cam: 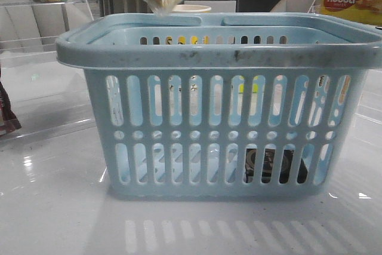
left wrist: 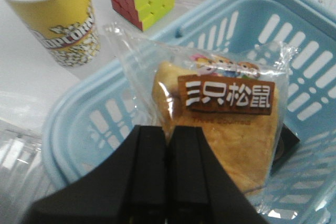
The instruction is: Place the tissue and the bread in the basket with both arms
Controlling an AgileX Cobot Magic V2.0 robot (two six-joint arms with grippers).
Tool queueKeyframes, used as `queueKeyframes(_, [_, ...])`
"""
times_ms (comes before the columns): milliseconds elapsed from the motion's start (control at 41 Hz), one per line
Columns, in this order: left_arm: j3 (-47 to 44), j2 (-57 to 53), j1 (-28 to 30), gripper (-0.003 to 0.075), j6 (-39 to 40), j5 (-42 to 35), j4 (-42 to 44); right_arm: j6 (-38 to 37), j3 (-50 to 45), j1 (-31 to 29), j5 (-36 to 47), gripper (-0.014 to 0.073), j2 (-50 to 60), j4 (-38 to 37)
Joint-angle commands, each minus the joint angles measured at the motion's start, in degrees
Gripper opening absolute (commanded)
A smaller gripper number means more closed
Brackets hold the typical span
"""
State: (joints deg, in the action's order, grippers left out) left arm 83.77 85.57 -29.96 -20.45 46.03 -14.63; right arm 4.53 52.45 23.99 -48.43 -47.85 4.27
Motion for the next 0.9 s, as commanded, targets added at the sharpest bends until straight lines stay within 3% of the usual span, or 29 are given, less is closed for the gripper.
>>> queueKeyframes(0, [1.2, 0.6, -1.6, 0.0093, -0.2, -3.5, -1.2, 0.6, 1.6, 0.1, 3.5, 0.0561, 0.5, 0.0])
queueKeyframes(171, [1.2, 4.9, -1.7, 0.013, -0.2, -3.4, -1.5, 0.6, 1.6, 0.1, 3.5, 0.0561, 0.5, 0.0])
queueKeyframes(317, [1.2, 6.0, -1.7, 0.0291, -0.2, -3.4, -1.6, 0.6, 1.6, 0.1, 3.5, 0.0561, 0.5, 0.0])
queueKeyframes(439, [1.2, 4.8, -1.7, 0.0381, -0.1, -2.7, -1.8, 0.6, 1.6, 0.1, 3.5, 0.0561, 0.5, 0.0])
queueKeyframes(707, [0.9, -3.7, -1.8, 0.0385, -0.1, 3.4, -2.4, 0.6, 1.6, 0.1, 3.5, 0.0561, 0.5, 0.0])
queueKeyframes(878, [-5.1, -13.4, -4.7, 0.0385, -0.2, 4.2, -2.6, 0.6, 1.6, 0.1, 3.5, 0.0561, 0.5, 0.0])
